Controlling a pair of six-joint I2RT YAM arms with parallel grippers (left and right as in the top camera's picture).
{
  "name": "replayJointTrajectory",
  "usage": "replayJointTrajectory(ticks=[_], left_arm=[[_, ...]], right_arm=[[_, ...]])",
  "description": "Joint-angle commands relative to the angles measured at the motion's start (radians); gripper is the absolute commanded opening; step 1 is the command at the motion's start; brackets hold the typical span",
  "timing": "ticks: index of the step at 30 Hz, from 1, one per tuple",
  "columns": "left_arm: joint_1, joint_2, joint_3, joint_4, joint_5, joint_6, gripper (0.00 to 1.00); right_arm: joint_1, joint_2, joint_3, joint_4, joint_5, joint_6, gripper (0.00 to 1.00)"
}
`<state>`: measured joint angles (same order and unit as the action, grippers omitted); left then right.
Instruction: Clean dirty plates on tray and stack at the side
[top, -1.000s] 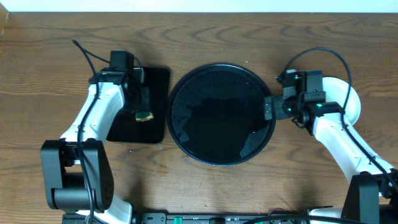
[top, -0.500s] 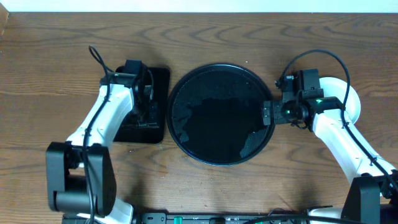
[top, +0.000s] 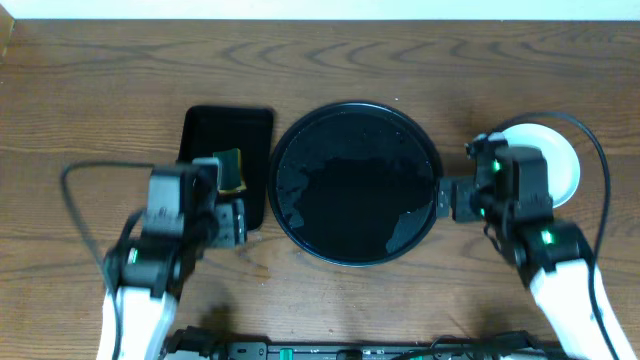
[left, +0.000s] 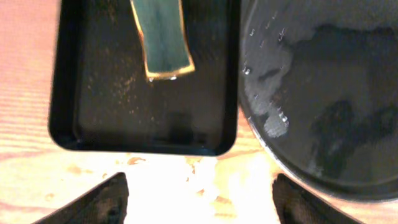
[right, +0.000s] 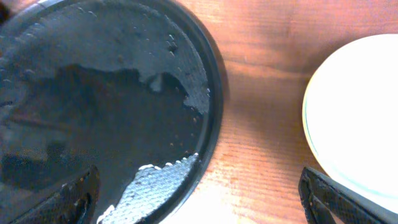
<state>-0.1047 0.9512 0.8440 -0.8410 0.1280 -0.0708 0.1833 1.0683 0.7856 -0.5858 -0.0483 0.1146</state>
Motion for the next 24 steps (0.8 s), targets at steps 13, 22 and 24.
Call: replayJointTrajectory(ticks=[13,22,24], left_arm=[[0.003,-0.390,-0.071,0.012,-0.002,0.006,0.80],[0.003,-0.390,-0.071,0.012,-0.002,0.006,0.80],[0.003,-0.390,-0.071,0.012,-0.002,0.006,0.80]], right_arm=[[0.025,-0.296,-0.130,-0.062,0.104,0.004,0.99],[0.025,-0.296,-0.130,-0.116,0.104,0.004,0.99],[0.025,-0.296,-0.130,-0.115,0.104,0.004,0.99]])
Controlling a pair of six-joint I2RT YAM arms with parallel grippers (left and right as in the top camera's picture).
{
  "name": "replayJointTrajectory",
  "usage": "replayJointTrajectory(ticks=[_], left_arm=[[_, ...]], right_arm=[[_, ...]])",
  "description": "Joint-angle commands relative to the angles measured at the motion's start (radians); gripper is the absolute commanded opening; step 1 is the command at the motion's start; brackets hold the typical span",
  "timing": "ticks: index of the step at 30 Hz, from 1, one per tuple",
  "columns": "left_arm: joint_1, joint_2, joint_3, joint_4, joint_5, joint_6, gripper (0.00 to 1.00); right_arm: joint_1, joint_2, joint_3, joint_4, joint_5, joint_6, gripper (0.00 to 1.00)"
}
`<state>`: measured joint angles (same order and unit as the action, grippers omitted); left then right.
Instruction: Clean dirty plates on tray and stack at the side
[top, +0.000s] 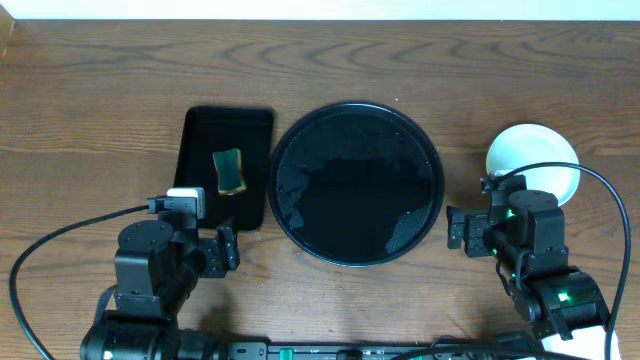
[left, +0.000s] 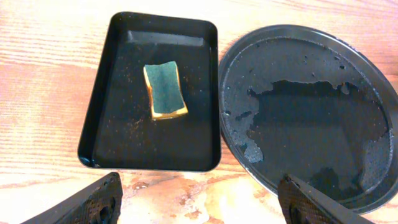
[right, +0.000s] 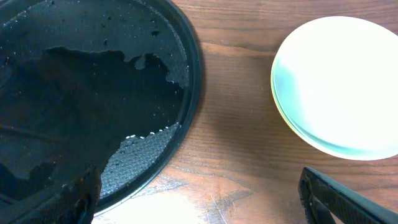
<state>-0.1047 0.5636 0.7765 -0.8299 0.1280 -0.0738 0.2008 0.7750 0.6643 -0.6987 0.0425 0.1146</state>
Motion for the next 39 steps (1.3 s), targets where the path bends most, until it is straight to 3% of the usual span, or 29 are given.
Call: replayJointTrajectory(ticks=[1,11,16,19,30,33,39], left_arm=[[0.003,-0.002,-0.004,0.001,-0.002,0.009,0.80],[0.003,-0.002,-0.004,0.001,-0.002,0.009,0.80],[0.003,-0.002,-0.004,0.001,-0.002,0.009,0.80],[0.003,-0.002,-0.004,0.001,-0.002,0.009,0.80],[0.003,-0.002,-0.004,0.001,-0.002,0.009,0.80],[0.003,-0.002,-0.004,0.001,-0.002,0.009,0.80],[0.003,-0.002,-0.004,0.001,-0.002,0.009,0.80]], right_arm=[[0.007,-0.003,-0.009,-0.002,0.013,0.004,0.99],[0.007,-0.006,-0.010,-0.008,0.013,0.004,0.99],[0.007,-0.106,-0.067,0.013,0.036,-0.028,0.99],[-0.002,-0.205,-0.149,0.130,0.028,-0.045,0.99],[-0.056,-0.568,-0.546,0.803,0.028,-0.044,0.99],[-0.082,-0.644,-0.612,0.888,0.028,-0.044,0.99],[-0.139,-0.767,-0.656,0.896,0.028,-0.042,0.99]])
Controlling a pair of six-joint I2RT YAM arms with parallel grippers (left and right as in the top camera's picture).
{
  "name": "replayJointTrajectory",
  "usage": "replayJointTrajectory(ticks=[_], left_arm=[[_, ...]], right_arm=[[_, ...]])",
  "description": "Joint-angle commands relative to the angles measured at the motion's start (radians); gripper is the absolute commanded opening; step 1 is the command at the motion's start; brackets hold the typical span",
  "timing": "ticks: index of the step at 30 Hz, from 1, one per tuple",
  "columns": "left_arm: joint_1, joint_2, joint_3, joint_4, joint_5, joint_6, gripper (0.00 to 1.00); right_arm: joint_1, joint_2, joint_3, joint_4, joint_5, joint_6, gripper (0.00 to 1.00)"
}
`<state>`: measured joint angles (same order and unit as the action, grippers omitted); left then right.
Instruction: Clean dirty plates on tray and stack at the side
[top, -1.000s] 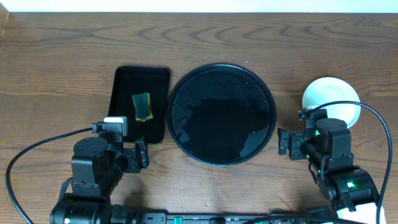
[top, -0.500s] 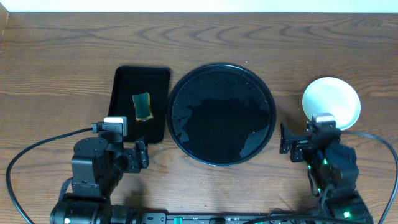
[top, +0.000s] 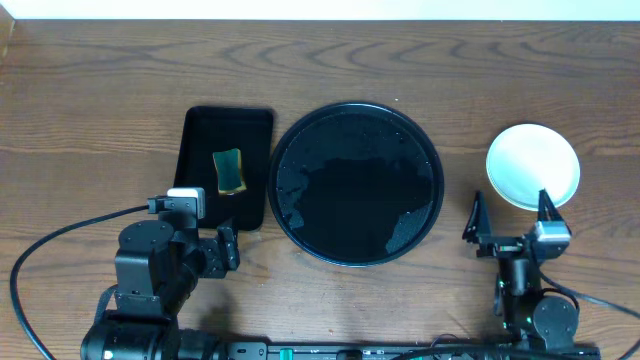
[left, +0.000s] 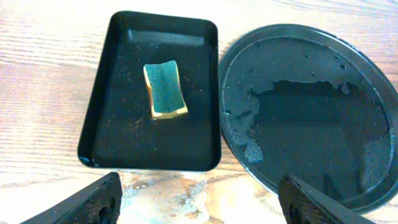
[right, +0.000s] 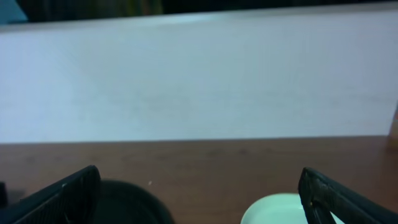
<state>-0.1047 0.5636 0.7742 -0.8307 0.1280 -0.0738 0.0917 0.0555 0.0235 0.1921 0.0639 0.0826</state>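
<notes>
The round black tray sits wet and bare at the table's centre, also visible in the left wrist view. A white plate stack rests to its right, its edge showing low in the right wrist view. My left gripper is open near the front edge, below the small black rectangular tray. My right gripper is open, low at the front right, pointing level towards the back wall.
A green and yellow sponge lies in the small rectangular tray, left of the round tray. A white wall runs along the table's far edge. Cables trail off both arms at the front.
My right arm has drawn back to the front edge and its camera now looks level at the back wall instead of down at the plates. The left arm has not moved.
Both grippers were open and low, the left beside the sponge tray, the right between the round tray and the white plates. Then both had pulled back towards the front edge. Now the right arm sits folded lower still, facing the wall.
</notes>
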Motion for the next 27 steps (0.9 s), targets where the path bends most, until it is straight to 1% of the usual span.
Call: replayJointTrajectory(ticks=[1,5,8,9,11,16,27], left_arm=[[0.003,-0.002,-0.002,0.002,-0.002,0.009,0.80],[0.003,-0.002,-0.002,0.002,-0.002,0.009,0.80],[0.003,-0.002,-0.002,0.002,-0.002,0.009,0.81],[0.003,-0.002,-0.002,0.002,-0.002,0.009,0.80],[0.003,-0.002,-0.002,0.002,-0.002,0.009,0.81],[0.003,-0.002,-0.002,0.002,-0.002,0.009,0.80],[0.003,-0.002,-0.002,0.002,-0.002,0.009,0.80]], right_arm=[[-0.040,-0.051,-0.019,0.007,0.007,-0.010,0.99],[-0.056,-0.050,-0.018,-0.046,0.007,-0.037,0.99],[-0.056,-0.051,-0.018,-0.144,0.006,-0.047,0.99],[-0.056,-0.051,-0.018,-0.202,0.005,-0.046,0.99],[-0.056,-0.050,-0.018,-0.270,-0.025,-0.048,0.99],[-0.056,-0.050,-0.018,-0.266,-0.071,-0.069,0.99],[-0.056,-0.050,-0.018,-0.266,-0.069,-0.069,0.99]])
